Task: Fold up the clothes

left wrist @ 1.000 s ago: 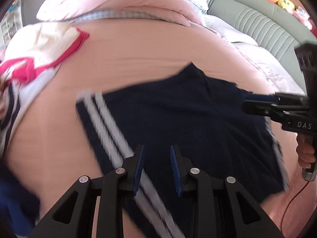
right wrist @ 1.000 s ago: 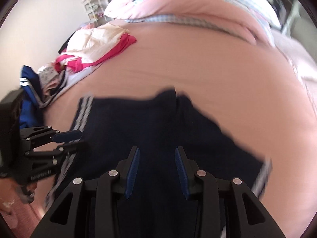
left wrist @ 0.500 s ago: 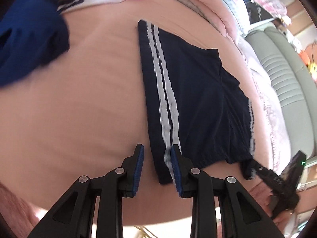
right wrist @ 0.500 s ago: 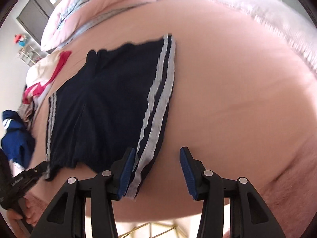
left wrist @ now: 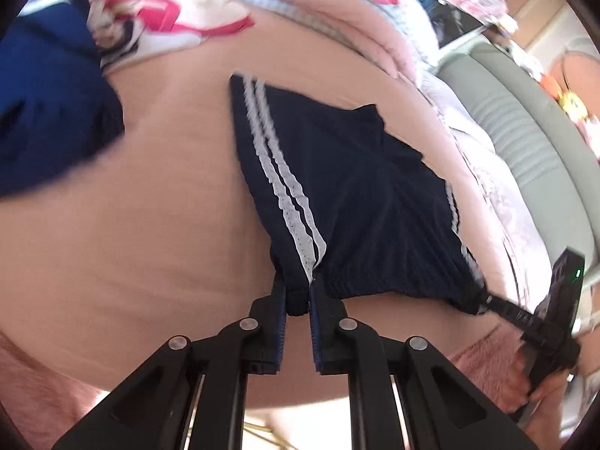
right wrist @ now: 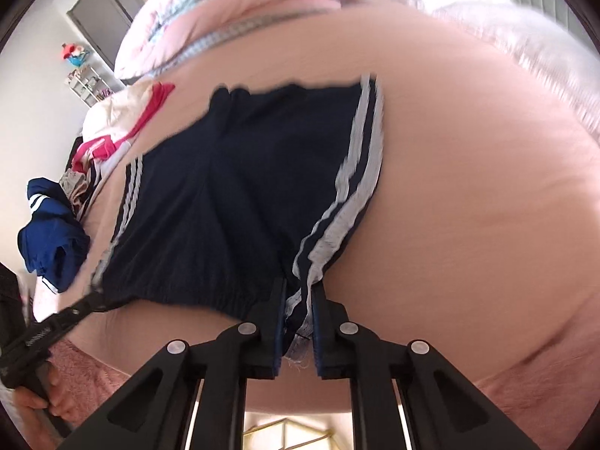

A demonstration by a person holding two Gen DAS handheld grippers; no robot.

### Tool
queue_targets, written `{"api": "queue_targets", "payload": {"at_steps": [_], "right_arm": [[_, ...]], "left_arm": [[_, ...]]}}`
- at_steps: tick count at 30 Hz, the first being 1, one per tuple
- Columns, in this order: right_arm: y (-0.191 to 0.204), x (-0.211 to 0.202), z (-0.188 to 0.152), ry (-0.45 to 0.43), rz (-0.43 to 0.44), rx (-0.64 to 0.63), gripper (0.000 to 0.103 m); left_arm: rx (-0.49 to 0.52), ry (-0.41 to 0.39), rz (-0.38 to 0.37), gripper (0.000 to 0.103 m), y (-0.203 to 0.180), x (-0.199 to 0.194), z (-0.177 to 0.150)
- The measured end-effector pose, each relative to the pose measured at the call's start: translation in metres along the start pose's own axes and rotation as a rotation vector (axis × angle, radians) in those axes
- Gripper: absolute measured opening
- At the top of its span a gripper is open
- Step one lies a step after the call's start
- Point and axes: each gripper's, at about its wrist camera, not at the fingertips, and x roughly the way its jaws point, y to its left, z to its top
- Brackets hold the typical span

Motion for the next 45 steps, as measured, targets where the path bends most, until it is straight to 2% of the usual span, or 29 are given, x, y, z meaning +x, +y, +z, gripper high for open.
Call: {"api": "queue_targets", "payload": {"at_steps": [2,5,8,9,12,14,15,16,17,19,21,23,25,28,31,33,35,38,42,43,45], "right_arm": [[-0.003,-0.008,0.001,0.008,0.044,0.028,0.010],[-0.002,-0.016,-0.003,0.003,0.061,0.026,0.010],[-0.006,0.006,-0.013,0.053,0.006,-0.002,0.010],[-0.009,0.017,-0.017,0.083,-0.014,-0.002,0.010],[-0.009,0.027,-0.022,0.063,-0.025,-0.016,0.012],[-0.004,0.021,-0.017,0.056,-0.025,-0.031,0.022],[-0.003,0.018,-0.017,0.043,-0.041,-0.036,0.025],[-0.002,0.015,-0.016,0.029,-0.057,-0.041,0.029],[-0.002,0.010,-0.015,0.010,-0.072,-0.041,0.029],[-0.004,-0.001,-0.013,-0.035,-0.082,-0.024,0.029],[-0.014,-0.016,-0.005,-0.068,-0.084,-0.025,0.029],[-0.020,-0.027,0.008,-0.087,-0.101,-0.060,0.029],[-0.018,-0.028,0.024,-0.098,-0.129,-0.136,0.029],[-0.014,-0.021,0.055,-0.129,-0.162,-0.225,0.029],[-0.013,-0.001,0.086,-0.141,-0.159,-0.246,0.029],[-0.014,0.025,0.104,-0.108,-0.144,-0.256,0.029],[-0.017,0.053,0.117,-0.057,-0.149,-0.271,0.029],[-0.029,0.080,0.135,-0.036,-0.214,-0.255,0.029],[-0.060,0.093,0.144,-0.036,-0.184,-0.139,0.029],[-0.068,0.096,0.145,-0.031,-0.168,-0.114,0.029],[-0.072,0.096,0.140,-0.062,-0.154,-0.154,0.029]], "left_arm": [[-0.009,0.011,-0.009,0.009,0.002,-0.006,0.001],[-0.017,0.059,-0.001,0.009,0.007,0.001,-0.004],[-0.024,0.143,0.024,0.011,0.012,0.026,-0.014],[-0.031,0.143,0.024,0.012,0.014,0.031,-0.015],[-0.049,0.160,0.003,0.013,0.017,0.035,-0.010],[-0.050,0.161,0.017,0.019,0.017,0.034,-0.004],[-0.048,0.147,0.049,0.023,0.016,0.031,-0.001],[-0.042,0.131,0.081,0.034,0.016,0.026,0.000],[-0.027,0.109,0.109,0.043,0.017,0.018,-0.001],[0.013,0.076,0.145,0.043,0.012,0.008,0.005],[0.085,0.060,0.146,0.043,0.002,0.001,0.014],[0.162,0.041,0.131,0.043,-0.012,-0.002,0.025],[0.243,0.026,0.072,0.043,-0.031,0.006,0.042],[0.364,0.021,0.014,0.042,-0.059,0.031,0.066],[0.451,0.042,-0.013,0.028,-0.089,0.065,0.086],[0.491,0.066,-0.025,0.026,-0.105,0.091,0.098],[0.516,0.097,-0.017,0.022,-0.116,0.119,0.106],[0.554,0.145,-0.006,0.022,-0.132,0.162,0.119],[0.605,0.209,0.010,0.022,-0.155,0.218,0.137],[0.612,0.215,0.016,0.022,-0.158,0.230,0.141],[0.592,0.169,0.037,0.022,-0.155,0.235,0.154]]}}
